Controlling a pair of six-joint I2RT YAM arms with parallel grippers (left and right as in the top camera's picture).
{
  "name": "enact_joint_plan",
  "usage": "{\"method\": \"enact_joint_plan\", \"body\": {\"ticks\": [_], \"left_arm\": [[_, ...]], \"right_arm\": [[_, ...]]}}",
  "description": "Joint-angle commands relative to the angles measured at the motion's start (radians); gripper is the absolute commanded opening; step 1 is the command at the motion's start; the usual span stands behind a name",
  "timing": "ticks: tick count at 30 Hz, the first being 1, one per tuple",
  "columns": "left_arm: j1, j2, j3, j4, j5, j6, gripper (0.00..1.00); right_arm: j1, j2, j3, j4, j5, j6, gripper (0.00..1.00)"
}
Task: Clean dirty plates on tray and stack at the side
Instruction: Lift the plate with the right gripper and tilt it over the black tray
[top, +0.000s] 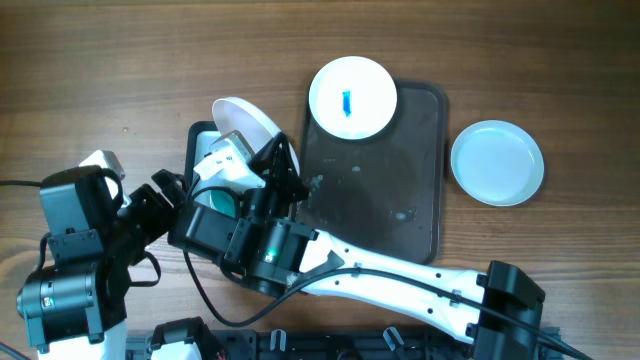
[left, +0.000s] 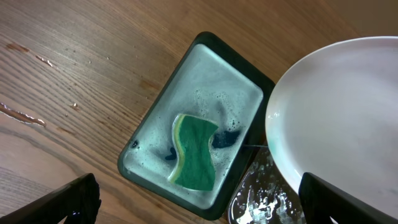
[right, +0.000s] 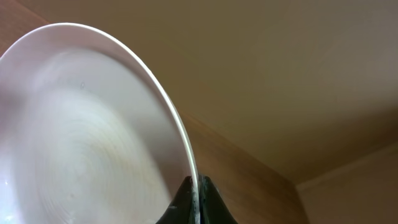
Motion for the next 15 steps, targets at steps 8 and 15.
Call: {"method": "enact_joint_plan", "body": {"ticks": [8,15], "left_arm": [[0.006,-0.004,0.016,0.000,-0.011,0.005,1.00],[0.006,-0.005,0.016,0.000,-0.011,0.005,1.00]], "right_arm": [[0.002,-0.028,0.029,0.009,0.033,-0.002,0.04],[-0.076,-0.028,0.028,-0.011,-0.208,0.083,0.04]]}}
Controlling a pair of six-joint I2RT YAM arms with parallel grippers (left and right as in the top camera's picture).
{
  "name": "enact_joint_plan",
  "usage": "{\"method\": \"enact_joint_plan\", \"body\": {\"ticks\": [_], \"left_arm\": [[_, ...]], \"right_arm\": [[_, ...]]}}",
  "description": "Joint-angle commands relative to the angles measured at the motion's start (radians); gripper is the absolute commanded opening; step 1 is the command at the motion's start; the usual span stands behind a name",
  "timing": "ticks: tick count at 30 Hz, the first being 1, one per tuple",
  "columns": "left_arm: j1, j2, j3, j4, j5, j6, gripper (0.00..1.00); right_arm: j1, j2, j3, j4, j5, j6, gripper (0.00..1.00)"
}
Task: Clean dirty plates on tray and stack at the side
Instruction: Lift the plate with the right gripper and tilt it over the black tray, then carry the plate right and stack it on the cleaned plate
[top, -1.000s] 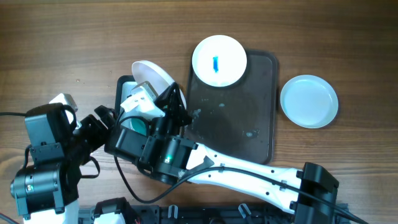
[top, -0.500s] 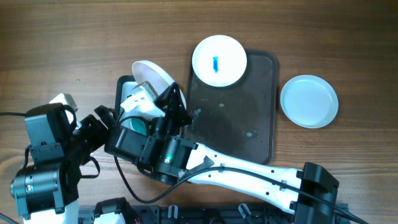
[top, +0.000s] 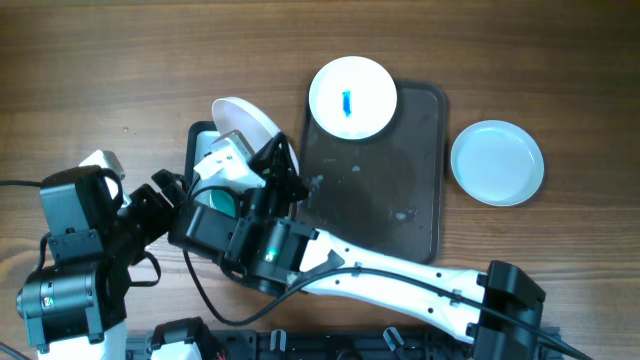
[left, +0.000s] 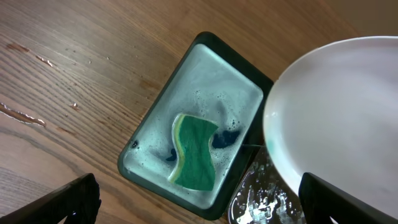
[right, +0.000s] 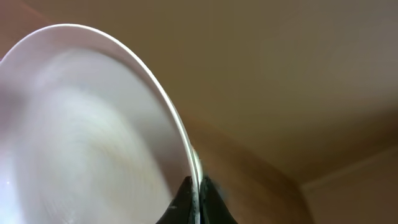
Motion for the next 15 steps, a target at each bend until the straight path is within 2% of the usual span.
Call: {"method": "enact_joint_plan", "body": {"ticks": [1,4,5,10,12,14,15], "left_arm": [[0.006,-0.005,0.016,0.000,-0.011,0.005,1.00],[0.006,-0.004,0.016,0.000,-0.011,0.005,1.00],[0.006,-0.005,0.016,0.000,-0.011,0.005,1.00],[0.006,-0.005,0.016,0.000,-0.011,0.005,1.00],[0.006,-0.004,0.016,0.000,-0.011,0.005,1.00],[0.006,-0.005,0.016,0.000,-0.011,0.005,1.00],[0.006,-0.004,0.016,0.000,-0.011,0.005,1.00]], "right_arm": [[-0.106,-0.027,0.028,-0.034,-0.267,0.125,0.04],[-0.238,-0.027,0.028,-0.098,-0.560,0.240,0.04],[-0.306,-0.027,0.028,-0.114,-0.716,0.257,0.04],[-0.574,-0.066,0.029,-0.144,-1.327,0.252,0.04],[-0.683,-0.105,0.029,-0.155,-1.501,0.251,0.04],[-0.779,-0.151,0.028,-0.173,-1.591,0.252,0.04],[-0.872,-0.200,0.029,-0.206,-1.630,0.252,0.04]]}}
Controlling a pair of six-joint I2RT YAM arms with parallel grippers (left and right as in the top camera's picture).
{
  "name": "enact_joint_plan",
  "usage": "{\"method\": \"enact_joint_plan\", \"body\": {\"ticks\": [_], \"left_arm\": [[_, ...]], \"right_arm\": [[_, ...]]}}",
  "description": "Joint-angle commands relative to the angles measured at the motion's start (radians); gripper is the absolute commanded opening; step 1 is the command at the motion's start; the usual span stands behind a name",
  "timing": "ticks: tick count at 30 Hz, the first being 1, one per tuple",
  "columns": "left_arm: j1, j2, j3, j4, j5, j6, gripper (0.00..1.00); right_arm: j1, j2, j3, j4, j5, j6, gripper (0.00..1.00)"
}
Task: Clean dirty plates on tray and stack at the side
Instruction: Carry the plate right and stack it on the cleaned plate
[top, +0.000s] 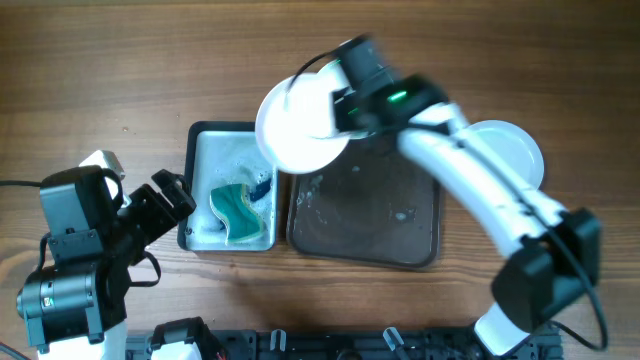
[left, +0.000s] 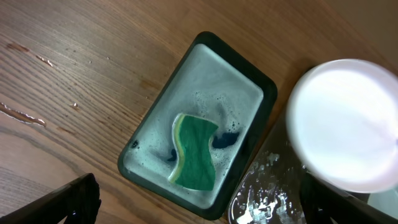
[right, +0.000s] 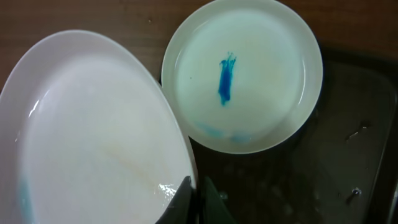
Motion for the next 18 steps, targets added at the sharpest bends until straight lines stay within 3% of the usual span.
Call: {"method": "enact_joint_plan", "body": {"ticks": [1,11,18], "left_arm": [[0.006,-0.004,0.016,0.001,-0.010,0.005,1.00],[0.006,-0.005,0.016,0.000,-0.010,0.005,1.00],[0.006,-0.004,0.016,0.000,-0.010,0.005,1.00]], "right_arm": [[-0.187,-0.178,0.023,-0.054,-0.364,0.026,0.04],[-0.656,-0.277,-0.010,-0.352,-0.234,-0.098,0.04],[-0.853,-0.275,-0.310,-0.263,-0.223,-0.070,0.04]]}}
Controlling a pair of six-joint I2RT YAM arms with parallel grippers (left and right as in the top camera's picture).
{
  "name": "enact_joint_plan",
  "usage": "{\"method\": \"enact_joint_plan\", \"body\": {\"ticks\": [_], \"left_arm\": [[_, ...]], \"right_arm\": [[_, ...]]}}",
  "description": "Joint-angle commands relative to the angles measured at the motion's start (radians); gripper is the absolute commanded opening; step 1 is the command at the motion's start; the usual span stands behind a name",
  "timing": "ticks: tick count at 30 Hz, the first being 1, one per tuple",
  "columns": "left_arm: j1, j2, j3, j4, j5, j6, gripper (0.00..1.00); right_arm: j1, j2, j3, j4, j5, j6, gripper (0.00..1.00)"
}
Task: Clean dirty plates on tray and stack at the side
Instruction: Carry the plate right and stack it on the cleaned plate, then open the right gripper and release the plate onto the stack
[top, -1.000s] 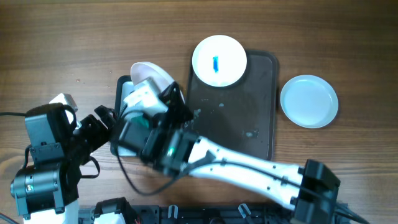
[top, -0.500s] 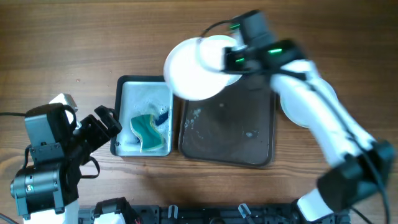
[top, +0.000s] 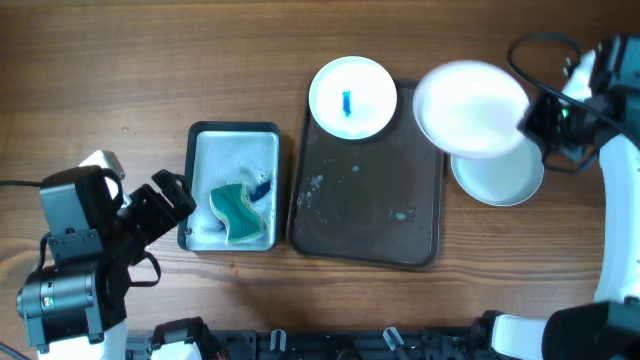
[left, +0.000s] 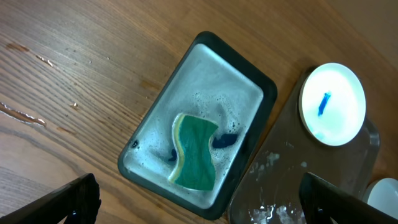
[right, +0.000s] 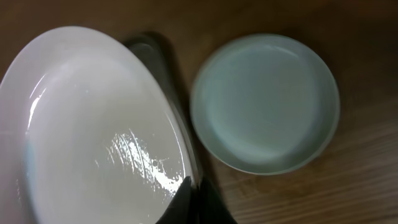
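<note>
My right gripper (right: 198, 198) is shut on the rim of a wet, clean white plate (top: 470, 108), held in the air over the tray's right edge, just up-left of a clean pale plate (top: 497, 164) lying on the table beside the tray. A white plate with a blue smear (top: 352, 97) sits at the far end of the dark tray (top: 365, 215). My left gripper (left: 199, 208) is open, its fingertips (left: 74, 200) low in the left wrist view, hovering near the soapy basin (left: 202, 127) with the green sponge (left: 196, 151).
The basin (top: 233, 187) stands left of the tray, holding foamy water and the sponge (top: 236, 208). Water drops lie on the tray (left: 292, 193) and on the wood at the left (left: 25, 115).
My right arm has carried the plate from above the basin and tray's far left corner to the tray's right edge, beside the clean plate. The left arm has not moved.
At first my right gripper held the white plate tilted over the soapy basin, with the arm stretched across the table's front. Then the plate was up by the smeared plate on the tray. Now it hangs at the right, next to the clean plate.
</note>
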Motion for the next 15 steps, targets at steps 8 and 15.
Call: {"method": "enact_joint_plan", "body": {"ticks": [8,15], "left_arm": [[0.006,-0.005,0.016,0.000,-0.010,0.005,1.00],[0.006,-0.005,0.016,0.001,-0.010,0.005,1.00]], "right_arm": [[-0.216,0.016,-0.442,0.263,0.030,0.112,0.04],[-0.231,0.008,-0.401,0.291,-0.047,0.016,0.47]]}}
